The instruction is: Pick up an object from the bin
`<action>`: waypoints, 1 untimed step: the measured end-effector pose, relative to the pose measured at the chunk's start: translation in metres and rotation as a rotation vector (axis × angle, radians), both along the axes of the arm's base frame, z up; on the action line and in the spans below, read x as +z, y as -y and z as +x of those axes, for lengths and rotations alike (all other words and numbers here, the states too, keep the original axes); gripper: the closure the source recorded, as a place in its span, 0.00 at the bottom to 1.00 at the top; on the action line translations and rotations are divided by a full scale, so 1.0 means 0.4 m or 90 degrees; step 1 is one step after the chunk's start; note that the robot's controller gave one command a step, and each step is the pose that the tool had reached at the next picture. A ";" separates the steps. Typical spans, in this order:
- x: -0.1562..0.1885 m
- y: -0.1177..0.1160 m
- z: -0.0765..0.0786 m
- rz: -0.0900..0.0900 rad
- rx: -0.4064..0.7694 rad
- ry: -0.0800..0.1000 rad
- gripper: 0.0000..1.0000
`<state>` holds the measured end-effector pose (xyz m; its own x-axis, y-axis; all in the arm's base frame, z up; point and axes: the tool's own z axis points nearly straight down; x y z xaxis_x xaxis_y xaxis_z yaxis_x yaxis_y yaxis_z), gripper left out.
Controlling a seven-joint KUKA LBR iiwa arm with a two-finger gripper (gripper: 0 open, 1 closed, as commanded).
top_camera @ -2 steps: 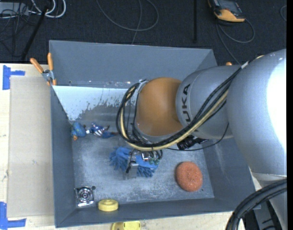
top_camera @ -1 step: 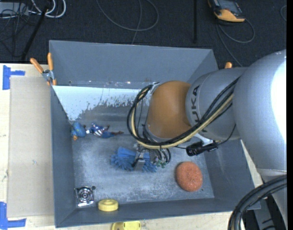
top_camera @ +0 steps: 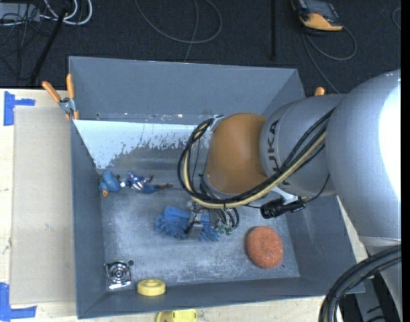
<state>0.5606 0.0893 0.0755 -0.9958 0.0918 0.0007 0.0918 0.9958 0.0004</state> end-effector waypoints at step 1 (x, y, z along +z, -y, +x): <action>0.329 -0.060 -0.040 0.000 0.008 0.001 1.00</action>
Offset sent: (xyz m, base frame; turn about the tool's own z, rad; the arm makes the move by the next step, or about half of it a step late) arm 0.0000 0.0000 0.0000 0.0000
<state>0.5447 0.1133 0.2072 -0.9968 0.0796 -0.0001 0.0796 0.9968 0.0003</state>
